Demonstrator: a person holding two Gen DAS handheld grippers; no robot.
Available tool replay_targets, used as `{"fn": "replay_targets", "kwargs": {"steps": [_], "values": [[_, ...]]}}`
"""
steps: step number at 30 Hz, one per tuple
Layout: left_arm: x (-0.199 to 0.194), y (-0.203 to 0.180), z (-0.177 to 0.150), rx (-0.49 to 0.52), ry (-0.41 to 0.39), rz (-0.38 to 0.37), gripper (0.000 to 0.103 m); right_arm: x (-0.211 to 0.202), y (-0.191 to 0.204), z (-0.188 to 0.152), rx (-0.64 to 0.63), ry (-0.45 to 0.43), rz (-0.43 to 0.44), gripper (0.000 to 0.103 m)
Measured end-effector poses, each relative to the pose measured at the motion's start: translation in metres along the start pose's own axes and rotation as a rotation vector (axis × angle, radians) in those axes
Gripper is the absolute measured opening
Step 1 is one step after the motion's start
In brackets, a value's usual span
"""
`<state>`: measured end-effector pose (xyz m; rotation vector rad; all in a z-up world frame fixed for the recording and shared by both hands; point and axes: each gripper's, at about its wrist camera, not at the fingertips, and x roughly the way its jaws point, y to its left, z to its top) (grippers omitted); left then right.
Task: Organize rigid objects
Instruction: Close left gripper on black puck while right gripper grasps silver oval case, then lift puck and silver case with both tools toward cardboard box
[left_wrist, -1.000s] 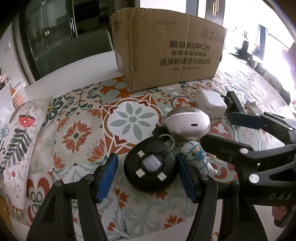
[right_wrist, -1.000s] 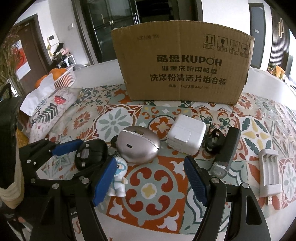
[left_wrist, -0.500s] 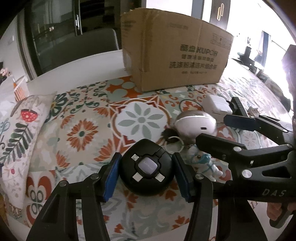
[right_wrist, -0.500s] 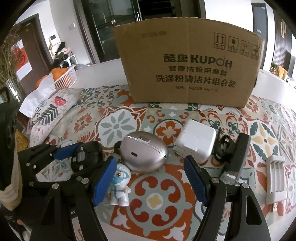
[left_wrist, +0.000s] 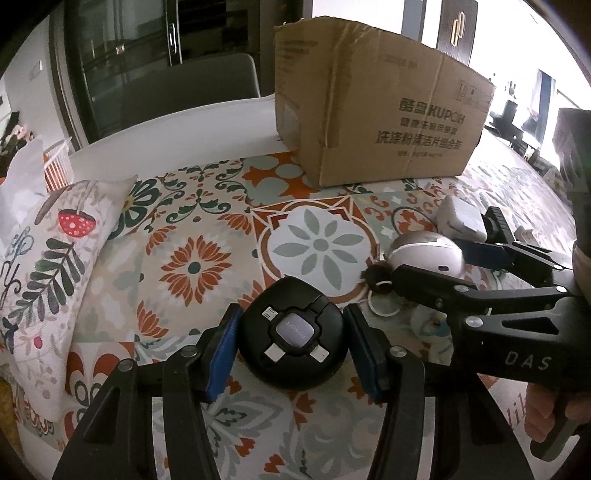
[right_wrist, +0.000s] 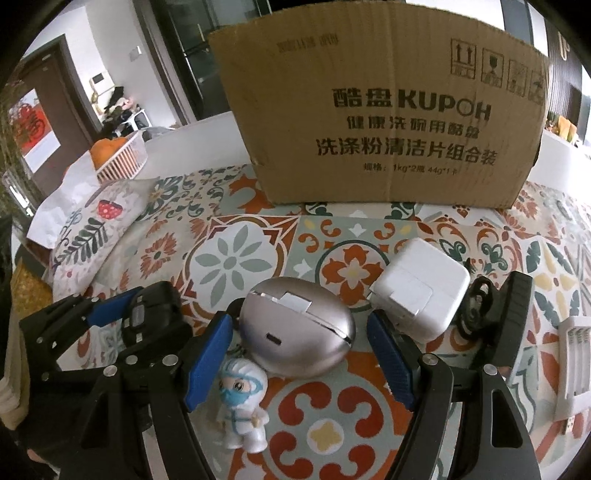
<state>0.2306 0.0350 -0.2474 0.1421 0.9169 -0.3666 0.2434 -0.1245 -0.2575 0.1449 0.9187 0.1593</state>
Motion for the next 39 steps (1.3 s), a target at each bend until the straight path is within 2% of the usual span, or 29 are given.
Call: {"fn": "replay_targets", "kwargs": {"steps": [7, 9, 10, 16, 27, 39], "values": [[0.005, 0.003, 0.004, -0.008, 0.007, 0.001, 0.055, 0.003, 0.001, 0.003, 0.000, -0.012, -0.011, 0.075], [0.006, 0.002, 0.005, -0.006, 0.009, 0.003, 0.055, 0.003, 0.000, 0.003, -0.002, -0.014, -0.014, 0.070], [0.005, 0.002, 0.005, -0.010, 0.010, 0.002, 0.055, 0.003, 0.001, 0.004, -0.008, -0.013, -0.016, 0.062], [-0.005, 0.005, 0.011, -0.045, -0.011, 0.012, 0.055, -0.002, 0.004, 0.004, -0.035, -0.015, -0.032, 0.062], [-0.037, -0.007, 0.025, -0.062, -0.061, 0.022, 0.055, -0.041, 0.001, 0.013, -0.033, -0.079, -0.025, 0.060], [-0.075, -0.024, 0.050, -0.043, -0.123, 0.067, 0.055, -0.082, -0.005, 0.027, -0.035, -0.142, -0.020, 0.060]]}}
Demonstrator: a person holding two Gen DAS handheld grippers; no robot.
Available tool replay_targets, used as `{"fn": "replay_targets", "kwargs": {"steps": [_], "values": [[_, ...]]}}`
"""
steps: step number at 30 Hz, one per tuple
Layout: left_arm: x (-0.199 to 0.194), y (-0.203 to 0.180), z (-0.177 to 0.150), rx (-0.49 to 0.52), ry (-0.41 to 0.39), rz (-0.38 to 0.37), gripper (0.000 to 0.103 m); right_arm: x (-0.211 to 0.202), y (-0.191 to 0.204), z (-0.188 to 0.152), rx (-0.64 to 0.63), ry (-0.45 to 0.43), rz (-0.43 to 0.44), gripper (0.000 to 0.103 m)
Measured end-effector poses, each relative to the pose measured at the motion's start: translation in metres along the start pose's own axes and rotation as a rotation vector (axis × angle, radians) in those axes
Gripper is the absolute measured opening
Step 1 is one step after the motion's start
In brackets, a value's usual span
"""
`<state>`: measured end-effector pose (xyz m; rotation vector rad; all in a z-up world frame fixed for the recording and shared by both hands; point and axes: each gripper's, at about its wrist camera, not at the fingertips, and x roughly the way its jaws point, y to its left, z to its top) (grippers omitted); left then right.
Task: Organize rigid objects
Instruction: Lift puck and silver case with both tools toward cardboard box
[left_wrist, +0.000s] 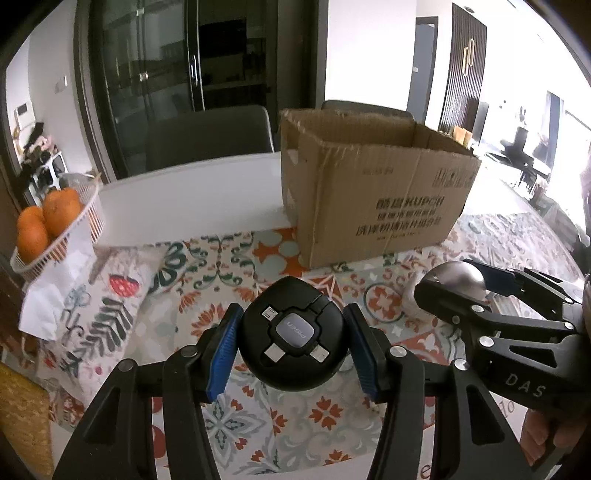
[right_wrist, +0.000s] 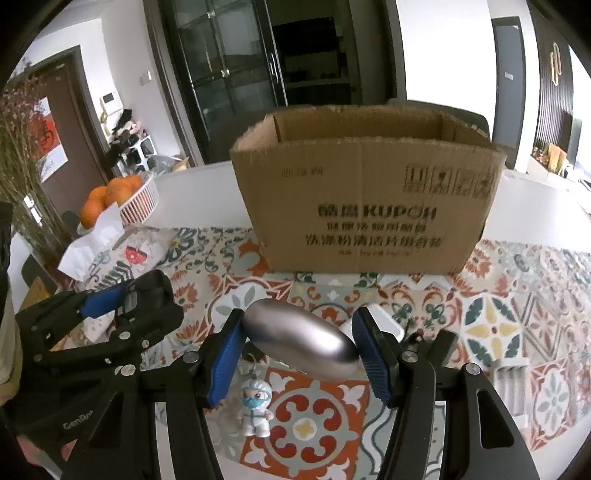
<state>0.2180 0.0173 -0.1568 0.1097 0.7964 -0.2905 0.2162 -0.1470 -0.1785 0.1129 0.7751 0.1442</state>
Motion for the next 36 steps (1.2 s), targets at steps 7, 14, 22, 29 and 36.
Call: {"fn": "replay_targets", "kwargs": {"steps": [7, 14, 22, 29, 36], "values": [[-0.024, -0.013, 0.020, 0.011, -0.047, 0.010, 0.055, -0.029, -0.008, 0.016, -0.005, -0.058, -0.017, 0.060], [-0.045, -0.031, 0.040, 0.029, -0.096, 0.011, 0.055, -0.061, -0.015, 0.032, -0.014, -0.124, -0.042, 0.060], [-0.057, -0.044, 0.064, 0.018, -0.120, -0.010, 0.055, -0.091, -0.026, 0.051, -0.022, -0.187, -0.062, 0.044], [-0.054, -0.054, 0.077, 0.031, -0.110, -0.014, 0.055, -0.093, -0.041, 0.065, 0.000, -0.176, -0.043, 0.037], [-0.052, -0.059, 0.089, 0.031, -0.106, -0.014, 0.055, -0.092, -0.047, 0.068, 0.018, -0.164, -0.044, 0.037]]}}
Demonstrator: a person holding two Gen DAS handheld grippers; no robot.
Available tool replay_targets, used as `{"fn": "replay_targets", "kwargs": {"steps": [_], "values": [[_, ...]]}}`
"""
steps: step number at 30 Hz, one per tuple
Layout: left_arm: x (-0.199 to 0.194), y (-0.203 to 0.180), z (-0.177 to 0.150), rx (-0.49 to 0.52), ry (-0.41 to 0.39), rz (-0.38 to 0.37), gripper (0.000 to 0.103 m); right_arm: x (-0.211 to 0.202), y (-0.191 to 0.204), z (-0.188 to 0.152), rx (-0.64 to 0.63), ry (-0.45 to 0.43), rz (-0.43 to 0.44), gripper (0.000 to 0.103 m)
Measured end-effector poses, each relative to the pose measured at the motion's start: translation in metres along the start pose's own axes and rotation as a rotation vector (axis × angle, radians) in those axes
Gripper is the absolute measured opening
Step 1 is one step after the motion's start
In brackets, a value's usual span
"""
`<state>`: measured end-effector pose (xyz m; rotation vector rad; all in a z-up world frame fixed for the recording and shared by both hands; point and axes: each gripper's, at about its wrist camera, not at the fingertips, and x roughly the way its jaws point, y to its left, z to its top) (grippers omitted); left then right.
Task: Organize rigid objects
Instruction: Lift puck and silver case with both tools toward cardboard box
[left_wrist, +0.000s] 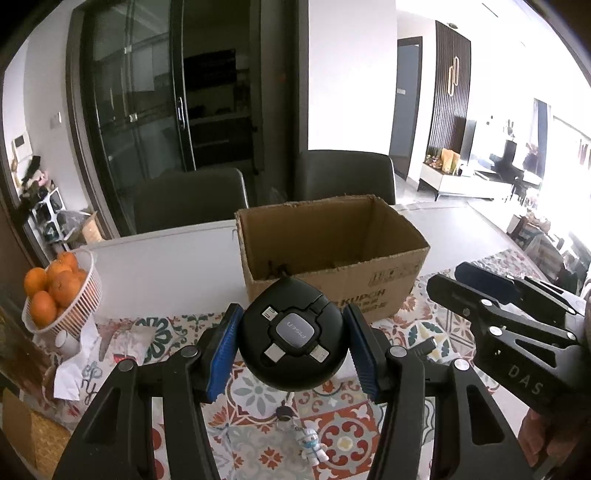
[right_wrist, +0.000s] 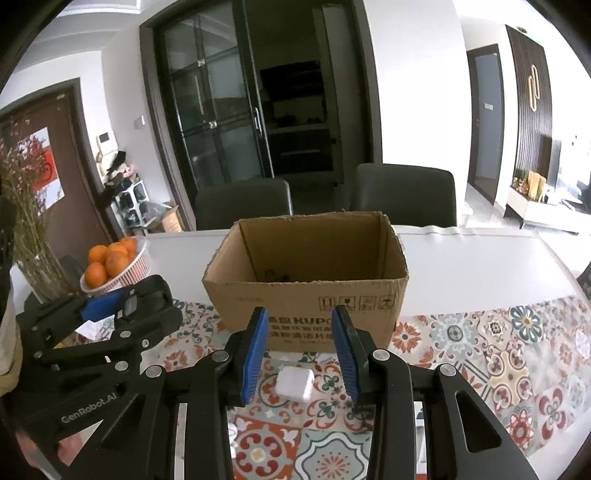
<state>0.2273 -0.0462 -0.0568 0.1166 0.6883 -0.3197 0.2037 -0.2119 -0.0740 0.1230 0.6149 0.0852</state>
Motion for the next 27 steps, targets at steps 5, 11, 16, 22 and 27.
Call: {"fn": "replay_targets", "kwargs": {"steps": [5, 11, 16, 22, 27], "values": [[0.002, 0.000, 0.015, 0.006, -0.002, -0.006, 0.055, 0.005, -0.004, 0.011, 0.009, 0.000, -0.003, 0.037], [0.012, 0.000, 0.037, 0.015, 0.007, -0.023, 0.055, 0.007, -0.006, 0.029, 0.008, -0.017, -0.017, 0.037], [0.023, -0.003, 0.060, 0.023, 0.017, -0.043, 0.055, 0.011, -0.010, 0.045, 0.005, -0.027, -0.029, 0.037], [0.041, -0.008, 0.083, 0.052, 0.043, -0.045, 0.055, 0.020, -0.021, 0.063, 0.024, -0.018, -0.044, 0.037], [0.061, -0.013, 0.099, 0.069, 0.088, -0.056, 0.055, 0.033, -0.031, 0.075, 0.038, 0.023, -0.050, 0.037]]}}
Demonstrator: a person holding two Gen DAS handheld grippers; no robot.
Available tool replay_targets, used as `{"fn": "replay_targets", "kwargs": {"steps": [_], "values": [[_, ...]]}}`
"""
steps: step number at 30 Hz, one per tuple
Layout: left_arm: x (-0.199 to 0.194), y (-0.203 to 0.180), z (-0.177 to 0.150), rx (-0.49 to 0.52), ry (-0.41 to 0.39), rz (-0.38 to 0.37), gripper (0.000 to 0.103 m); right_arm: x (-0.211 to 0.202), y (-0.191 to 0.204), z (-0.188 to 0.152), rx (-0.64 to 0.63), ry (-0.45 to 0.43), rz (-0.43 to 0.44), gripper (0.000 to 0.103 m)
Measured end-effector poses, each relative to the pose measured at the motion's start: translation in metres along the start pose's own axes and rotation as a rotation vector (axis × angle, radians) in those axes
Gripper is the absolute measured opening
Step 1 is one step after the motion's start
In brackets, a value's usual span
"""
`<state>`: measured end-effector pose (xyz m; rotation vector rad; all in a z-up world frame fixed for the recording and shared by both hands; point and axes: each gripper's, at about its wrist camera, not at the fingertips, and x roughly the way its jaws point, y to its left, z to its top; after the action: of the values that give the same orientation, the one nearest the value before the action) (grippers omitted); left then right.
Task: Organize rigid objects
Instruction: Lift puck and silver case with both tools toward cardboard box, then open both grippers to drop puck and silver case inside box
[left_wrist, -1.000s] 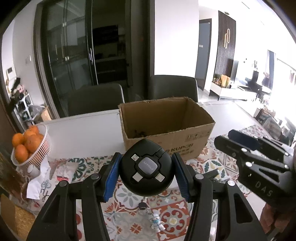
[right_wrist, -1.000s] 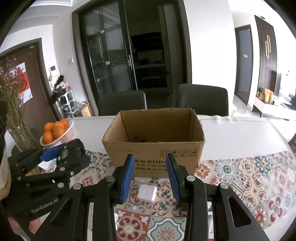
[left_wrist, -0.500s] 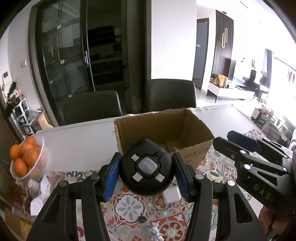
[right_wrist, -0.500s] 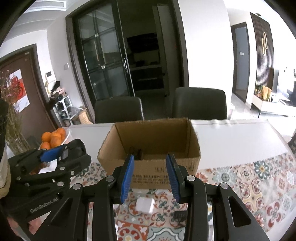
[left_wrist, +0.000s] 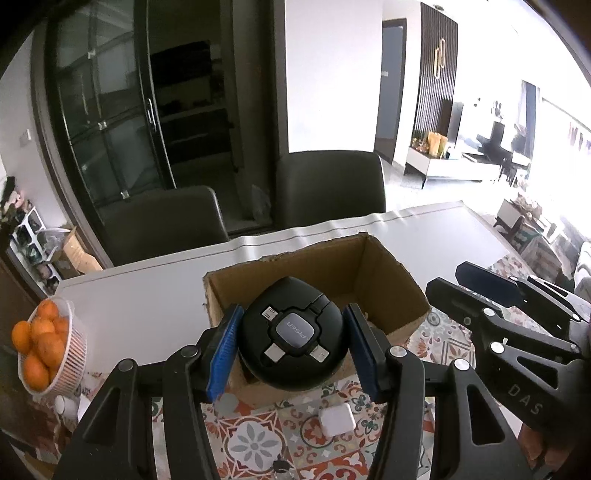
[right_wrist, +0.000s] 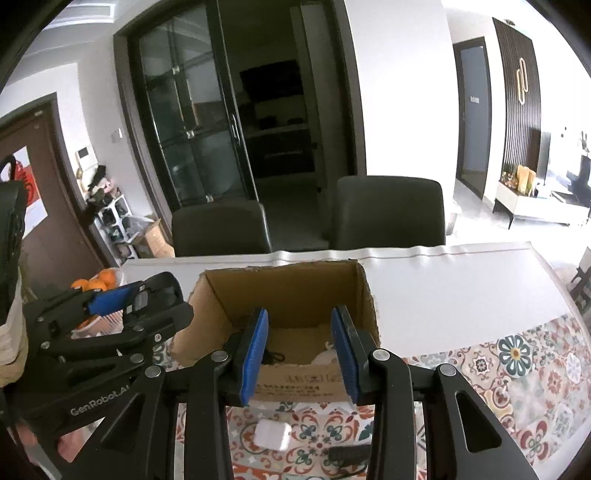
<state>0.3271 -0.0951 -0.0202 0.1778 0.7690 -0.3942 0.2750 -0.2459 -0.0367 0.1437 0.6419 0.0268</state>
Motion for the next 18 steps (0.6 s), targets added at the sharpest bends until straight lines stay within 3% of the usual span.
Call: {"fn": "replay_targets", "kwargs": {"steps": [18], "values": [[0.076, 0.004, 0.025, -0.093, 0.253, -0.048, 0.055, 0.057, -0.025, 0.027, 0.033, 0.182, -0.025, 0.037]]}}
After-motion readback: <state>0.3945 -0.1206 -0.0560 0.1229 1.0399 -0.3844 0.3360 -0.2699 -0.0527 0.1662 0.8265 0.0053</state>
